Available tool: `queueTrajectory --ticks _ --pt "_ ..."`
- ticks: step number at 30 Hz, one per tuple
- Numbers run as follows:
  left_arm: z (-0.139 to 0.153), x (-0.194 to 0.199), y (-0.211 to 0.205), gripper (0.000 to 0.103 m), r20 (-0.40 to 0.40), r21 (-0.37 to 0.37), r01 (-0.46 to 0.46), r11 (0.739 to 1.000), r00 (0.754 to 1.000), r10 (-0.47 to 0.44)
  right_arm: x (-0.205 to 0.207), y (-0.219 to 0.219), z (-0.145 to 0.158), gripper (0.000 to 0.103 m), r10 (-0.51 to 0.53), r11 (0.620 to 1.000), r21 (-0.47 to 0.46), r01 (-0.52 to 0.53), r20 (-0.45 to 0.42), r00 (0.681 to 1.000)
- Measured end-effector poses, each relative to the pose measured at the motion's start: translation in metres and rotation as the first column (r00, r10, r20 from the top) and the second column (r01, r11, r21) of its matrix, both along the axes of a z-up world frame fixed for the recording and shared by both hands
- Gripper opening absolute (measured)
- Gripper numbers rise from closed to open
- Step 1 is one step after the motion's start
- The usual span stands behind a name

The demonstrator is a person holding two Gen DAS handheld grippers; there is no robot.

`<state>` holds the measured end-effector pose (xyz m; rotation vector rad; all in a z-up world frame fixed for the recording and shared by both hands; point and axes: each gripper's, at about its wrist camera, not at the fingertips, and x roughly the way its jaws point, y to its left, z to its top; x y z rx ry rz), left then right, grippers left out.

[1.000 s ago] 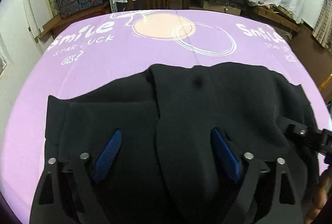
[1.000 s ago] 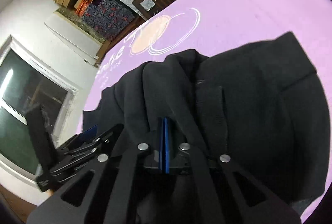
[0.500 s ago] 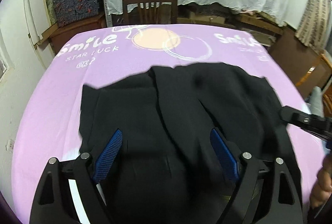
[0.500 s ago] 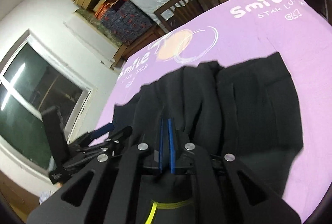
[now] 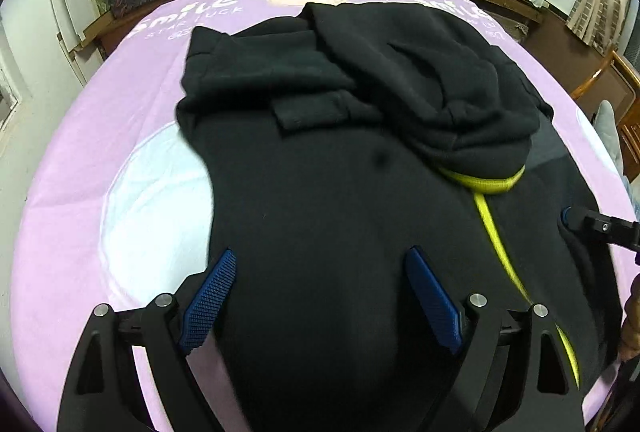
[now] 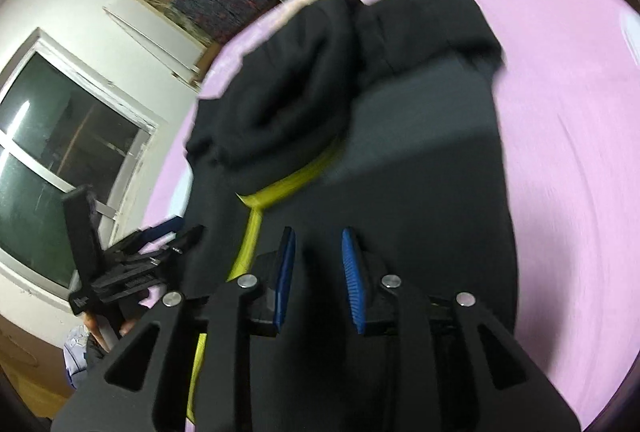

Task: Fold large clothes
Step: 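Move both grippers to the ribbed hem of the hoodie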

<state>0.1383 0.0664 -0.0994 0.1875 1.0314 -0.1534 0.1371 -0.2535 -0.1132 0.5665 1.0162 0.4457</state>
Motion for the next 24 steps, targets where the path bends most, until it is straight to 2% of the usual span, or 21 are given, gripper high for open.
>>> queueTrajectory --ticks 3,4,5,9,10,15,24 --pt "0.001 -0.017 0.007 0.088 0.022 0.037 0.002 0.999 1.0 -0.003 -0.018 -0.015 0.002 0.022 -0.007 1.0 -0.01 0.007 0.013 1.0" --pt "0.002 -0.023 0.013 0.088 0.02 0.052 -0.013 0.999 1.0 0.012 -0.024 -0.021 0.003 0.027 -0.019 1.0 -0.021 0.02 0.02 1.0" --pt "0.003 -0.028 0.02 0.088 0.011 0.039 -0.018 0.999 1.0 0.018 -0.034 -0.032 0.006 0.034 -0.04 0.999 -0.026 0.041 0.032 0.999" --pt "0.005 -0.048 0.056 0.088 -0.041 -0.064 -0.057 0.996 0.998 0.054 -0.06 -0.067 0.015 0.039 -0.095 0.995 -0.012 0.096 0.06 0.994" --pt "0.006 -0.054 0.063 0.087 -0.051 -0.098 -0.06 0.993 0.997 0.055 -0.063 -0.071 0.016 0.044 -0.107 0.994 -0.023 0.109 0.064 0.992" --pt "0.01 -0.068 0.066 0.087 -0.065 -0.2 -0.008 0.98 0.998 -0.006 -0.076 -0.083 0.007 0.045 -0.102 0.995 0.004 0.102 0.033 0.994" --pt "0.004 -0.036 0.048 0.087 -0.06 -0.243 0.032 0.969 0.997 -0.048 -0.062 -0.063 -0.001 0.045 -0.061 0.998 0.035 0.061 0.017 0.998"
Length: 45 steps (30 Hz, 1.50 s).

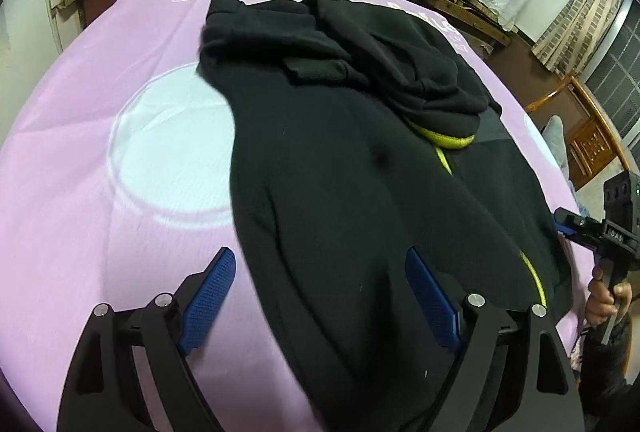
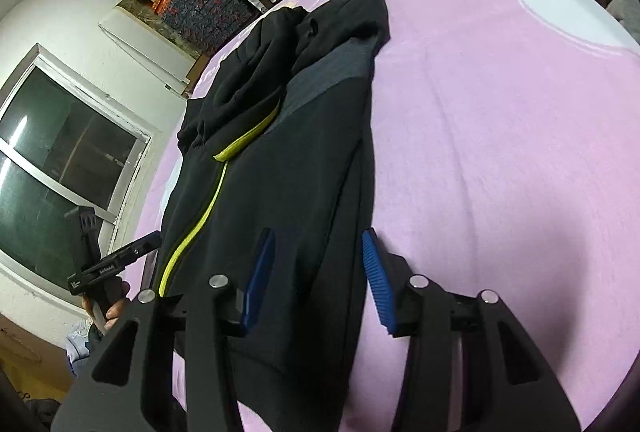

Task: Fold large clothes
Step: 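Move both grippers to the ribbed hem of the hoodie, then grasp the ribbed hem with both grippers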

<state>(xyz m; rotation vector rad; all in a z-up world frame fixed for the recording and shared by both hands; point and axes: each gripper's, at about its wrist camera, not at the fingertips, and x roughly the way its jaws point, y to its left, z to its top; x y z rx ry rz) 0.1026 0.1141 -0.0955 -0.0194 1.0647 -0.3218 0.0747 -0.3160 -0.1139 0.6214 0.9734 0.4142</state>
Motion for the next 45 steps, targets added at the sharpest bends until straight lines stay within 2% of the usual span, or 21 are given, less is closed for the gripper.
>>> queueTrajectory --ticks 10,14,23,30,34,39,42,44,45 --pt "0.002 0.035 0.005 0.087 -0.04 -0.069 -0.03 0.997 0.999 0.027 0.027 -0.001 -0.005 0.045 -0.001 0.997 0.072 0.002 -0.015 1.0" --pt "0.002 0.034 0.007 0.087 -0.054 -0.094 -0.027 0.995 0.998 0.022 0.033 0.0 -0.005 0.046 0.0 0.997 0.081 0.001 -0.02 1.0" --pt "0.001 -0.022 -0.001 0.086 -0.052 -0.097 0.074 0.993 0.996 -0.079 0.007 0.005 -0.003 0.046 0.057 0.996 0.075 -0.055 -0.025 0.998" --pt "-0.003 -0.061 -0.015 0.086 -0.068 -0.145 0.136 0.98 0.987 -0.147 -0.034 0.011 -0.003 0.046 0.102 0.992 0.082 -0.1 -0.017 0.995" --pt "-0.005 -0.074 -0.011 0.085 -0.042 -0.192 0.144 0.971 0.987 -0.155 -0.058 0.016 -0.003 0.046 0.124 0.989 0.078 -0.124 -0.005 0.992" --pt "-0.008 -0.079 -0.001 0.074 -0.04 -0.256 0.127 0.958 0.989 -0.142 -0.072 0.022 -0.003 0.046 0.128 0.989 0.071 -0.129 0.02 0.992" --pt "-0.006 -0.081 0.0 0.071 -0.039 -0.259 0.122 0.958 0.99 -0.137 -0.07 0.022 -0.004 0.042 0.117 0.99 0.075 -0.119 0.023 0.993" --pt "-0.006 -0.082 -0.002 0.064 -0.028 -0.245 0.117 0.962 0.991 -0.128 -0.068 0.023 -0.008 0.024 0.104 0.992 0.065 -0.105 0.011 0.994" --pt "-0.007 -0.082 -0.003 0.049 -0.024 -0.228 0.11 0.967 0.993 -0.118 -0.066 0.023 -0.009 0.02 0.1 0.993 0.062 -0.1 0.004 0.995"
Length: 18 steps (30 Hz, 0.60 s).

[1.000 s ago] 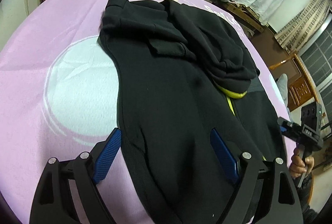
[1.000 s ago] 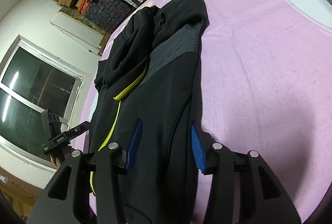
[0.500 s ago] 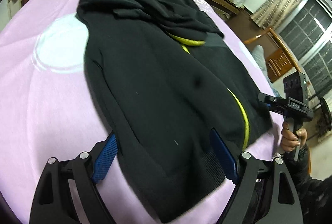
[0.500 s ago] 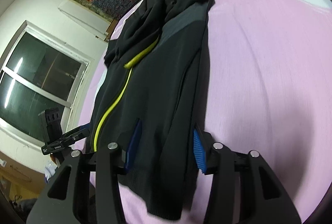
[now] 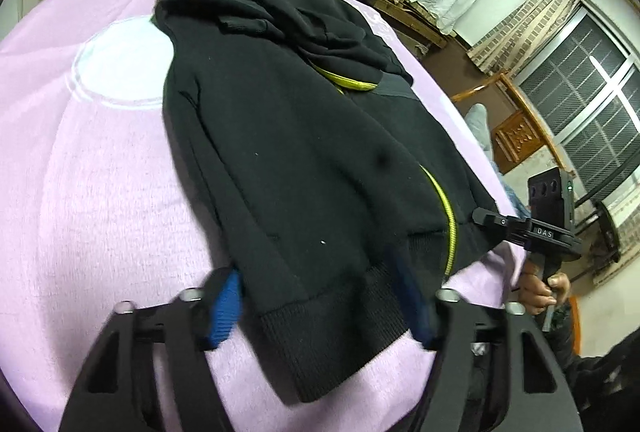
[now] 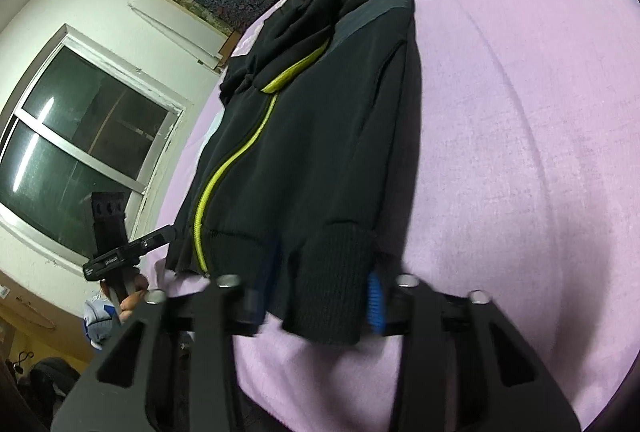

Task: Fold large clothes
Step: 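Grasp the ribbed hem with both grippers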

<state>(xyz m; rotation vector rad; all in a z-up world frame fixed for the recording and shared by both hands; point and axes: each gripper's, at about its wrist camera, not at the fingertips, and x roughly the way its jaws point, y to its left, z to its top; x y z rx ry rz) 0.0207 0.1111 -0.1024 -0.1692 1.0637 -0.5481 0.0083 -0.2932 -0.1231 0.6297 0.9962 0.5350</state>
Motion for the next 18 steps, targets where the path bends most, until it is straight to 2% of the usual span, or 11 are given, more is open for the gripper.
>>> queueTrajectory --ticks 1,3,5,8,11,14,18 --pt "-0.001 0.0 0.001 0.033 0.004 0.019 -0.016 1.0 1.0 0.016 0.001 -0.001 -0.001 0.014 -0.005 1.0 0.003 0.005 -0.006 1.0" --pt "-0.002 0.002 0.008 0.014 -0.008 0.029 -0.054 0.998 0.999 0.054 0.001 -0.006 -0.002 0.011 -0.02 0.999 0.033 0.02 -0.014 1.0" --pt "0.0 0.004 0.021 0.012 -0.037 -0.033 -0.082 0.996 0.996 0.081 -0.003 -0.016 0.003 0.01 -0.042 0.995 0.093 0.041 0.003 0.999" --pt "0.012 -0.002 0.029 0.012 0.005 -0.041 -0.11 0.993 0.994 0.11 -0.01 -0.026 0.016 0.009 -0.071 0.987 0.149 0.064 0.046 0.996" --pt "0.014 -0.007 0.036 0.012 0.017 -0.048 -0.126 0.991 0.992 0.127 -0.012 -0.026 0.013 0.009 -0.071 0.989 0.13 0.066 0.034 0.997" --pt "-0.002 -0.003 0.041 0.011 -0.045 -0.05 -0.151 0.987 0.988 0.149 -0.01 -0.024 -0.01 0.009 -0.074 0.987 0.138 0.079 -0.039 0.996" --pt "-0.004 -0.004 0.043 0.013 -0.053 -0.061 -0.153 0.986 0.987 0.15 -0.012 -0.023 -0.01 0.008 -0.076 0.989 0.123 0.078 -0.022 0.997"
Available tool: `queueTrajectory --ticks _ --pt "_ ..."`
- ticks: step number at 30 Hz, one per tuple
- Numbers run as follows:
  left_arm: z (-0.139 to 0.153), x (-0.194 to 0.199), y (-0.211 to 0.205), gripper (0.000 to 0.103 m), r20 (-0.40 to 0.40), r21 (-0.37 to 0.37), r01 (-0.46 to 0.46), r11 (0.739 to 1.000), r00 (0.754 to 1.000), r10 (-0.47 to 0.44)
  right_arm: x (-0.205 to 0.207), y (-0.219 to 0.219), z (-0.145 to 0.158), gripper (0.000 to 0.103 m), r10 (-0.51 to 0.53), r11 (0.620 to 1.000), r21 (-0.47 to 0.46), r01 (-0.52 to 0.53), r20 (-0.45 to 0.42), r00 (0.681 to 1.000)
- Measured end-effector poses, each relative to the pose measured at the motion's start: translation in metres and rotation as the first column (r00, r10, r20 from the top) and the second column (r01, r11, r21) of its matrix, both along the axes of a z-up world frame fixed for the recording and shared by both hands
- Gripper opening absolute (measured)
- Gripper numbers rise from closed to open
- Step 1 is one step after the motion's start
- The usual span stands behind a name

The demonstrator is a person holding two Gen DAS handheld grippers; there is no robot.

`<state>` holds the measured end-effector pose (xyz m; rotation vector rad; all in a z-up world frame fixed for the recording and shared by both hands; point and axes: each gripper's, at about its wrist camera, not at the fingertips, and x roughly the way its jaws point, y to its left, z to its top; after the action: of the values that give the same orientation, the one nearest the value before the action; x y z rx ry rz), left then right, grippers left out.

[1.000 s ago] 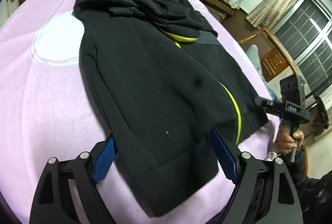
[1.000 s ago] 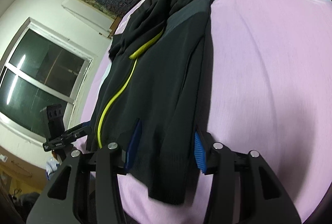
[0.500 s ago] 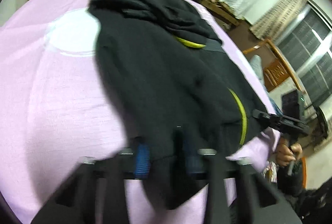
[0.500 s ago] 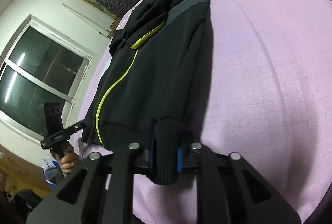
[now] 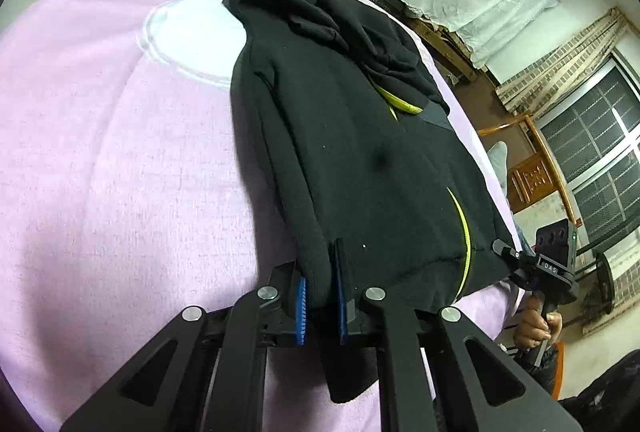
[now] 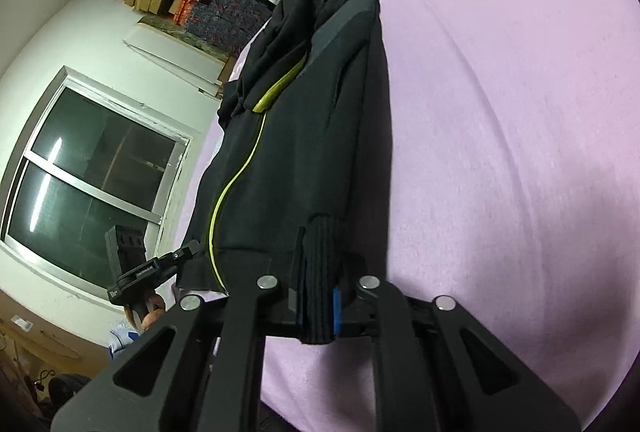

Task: Fold large clothes
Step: 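Grasp the ribbed hem with both grippers, then lift the hem with both grippers and fold it toward the hood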

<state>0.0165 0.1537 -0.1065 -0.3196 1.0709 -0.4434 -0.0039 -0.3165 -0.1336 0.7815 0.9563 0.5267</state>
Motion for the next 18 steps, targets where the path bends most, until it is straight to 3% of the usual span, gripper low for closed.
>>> queueTrajectory --ticks 2,4,6,8,9,10,13,18 --pt "0.001 -0.002 -0.002 0.018 0.017 0.007 0.01 1.0 1.0 -0.01 0.001 0.007 0.002 0.011 0.019 0.999 -0.043 -0.019 0.005 1.0" --pt "0.004 -0.003 -0.007 0.032 0.025 0.003 0.031 1.0 0.999 -0.031 0.002 0.01 0.002 0.011 0.025 0.998 -0.058 -0.024 0.013 1.0" --pt "0.005 -0.004 -0.01 0.035 0.03 0.01 0.045 0.999 0.999 -0.046 0.003 0.01 0.0 0.011 0.031 0.998 -0.051 -0.031 0.01 0.999" --pt "0.005 -0.003 -0.014 0.032 0.039 0.04 0.052 0.998 0.998 -0.053 0.006 0.01 -0.001 0.011 0.037 0.998 -0.047 -0.036 0.01 0.999" --pt "0.004 -0.002 -0.014 0.017 0.04 0.06 0.041 0.997 0.998 -0.044 0.007 0.01 -0.001 0.011 0.039 0.998 -0.051 -0.039 0.011 0.999" --pt "0.003 0.0 -0.013 0.014 0.036 0.06 0.037 0.998 0.999 -0.039 0.008 0.011 -0.001 0.011 0.044 0.998 -0.055 -0.043 0.013 0.999" --pt "0.004 0.003 -0.004 0.012 0.021 0.003 0.022 1.0 1.0 -0.022 0.009 0.008 0.002 0.009 0.041 0.999 -0.03 -0.041 0.025 0.999" --pt "0.027 0.001 -0.007 0.012 0.086 0.012 0.022 1.0 0.996 -0.023 0.008 -0.001 0.021 0.009 0.033 0.997 0.062 -0.038 0.075 0.997"
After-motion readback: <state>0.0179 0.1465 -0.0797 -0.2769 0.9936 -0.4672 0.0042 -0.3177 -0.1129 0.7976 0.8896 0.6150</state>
